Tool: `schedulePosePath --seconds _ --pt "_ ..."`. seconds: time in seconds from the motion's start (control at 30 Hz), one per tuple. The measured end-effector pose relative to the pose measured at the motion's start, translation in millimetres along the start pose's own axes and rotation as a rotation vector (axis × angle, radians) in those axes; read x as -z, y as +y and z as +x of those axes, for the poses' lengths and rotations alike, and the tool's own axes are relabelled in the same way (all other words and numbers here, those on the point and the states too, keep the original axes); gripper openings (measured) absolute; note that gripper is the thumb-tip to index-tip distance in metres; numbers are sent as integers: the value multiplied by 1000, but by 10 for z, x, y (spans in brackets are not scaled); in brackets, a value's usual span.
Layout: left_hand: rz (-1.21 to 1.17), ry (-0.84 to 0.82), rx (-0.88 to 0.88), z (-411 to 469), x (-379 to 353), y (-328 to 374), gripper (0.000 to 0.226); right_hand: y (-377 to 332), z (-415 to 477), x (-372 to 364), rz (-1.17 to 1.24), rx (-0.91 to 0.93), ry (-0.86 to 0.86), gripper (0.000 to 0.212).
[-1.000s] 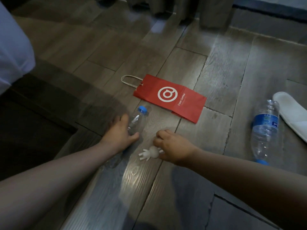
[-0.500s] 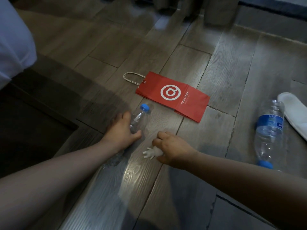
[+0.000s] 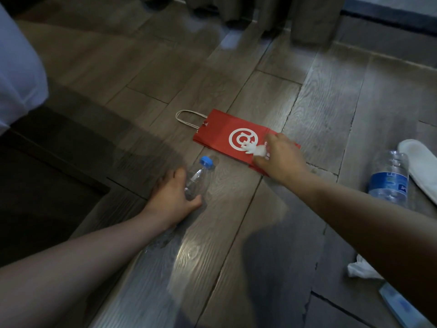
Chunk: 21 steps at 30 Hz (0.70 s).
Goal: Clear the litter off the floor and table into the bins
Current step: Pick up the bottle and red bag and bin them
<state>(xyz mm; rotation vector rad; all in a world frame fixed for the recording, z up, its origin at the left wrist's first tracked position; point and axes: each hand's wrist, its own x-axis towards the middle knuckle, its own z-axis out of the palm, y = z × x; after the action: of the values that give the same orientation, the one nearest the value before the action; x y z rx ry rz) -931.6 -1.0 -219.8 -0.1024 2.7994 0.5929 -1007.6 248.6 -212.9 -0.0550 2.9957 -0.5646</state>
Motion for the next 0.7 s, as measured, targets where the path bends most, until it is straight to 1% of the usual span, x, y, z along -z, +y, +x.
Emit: schedulePosePath --seconds 0.1,0.13,0.2,0.33,0.4,0.47,0.57,0.7 --pt "2 8 -7 11 -7 -8 54 35 80 -64 24 -59 -78 98" --pt "-4 8 -6 14 -8 -11 56 50 105 -80 17 -68 -104 108" --pt "-12 12 -9 15 -8 -10 57 81 170 -101 -14 -67 -139 119" --pt "-8 19 -11 13 -16 -6 61 111 326 -117 -46 -46 -176 128" --pt "0 16 -5 15 -17 -4 58 115 365 -140 -59 -45 -202 131" --pt "5 13 2 15 -15 -1 55 119 371 -163 -75 -58 -224 132" --pt "1 12 3 11 -10 9 57 133 321 -180 -113 -88 -232 134" --pt "6 17 -5 -3 6 27 60 170 216 -137 -49 -129 -288 137"
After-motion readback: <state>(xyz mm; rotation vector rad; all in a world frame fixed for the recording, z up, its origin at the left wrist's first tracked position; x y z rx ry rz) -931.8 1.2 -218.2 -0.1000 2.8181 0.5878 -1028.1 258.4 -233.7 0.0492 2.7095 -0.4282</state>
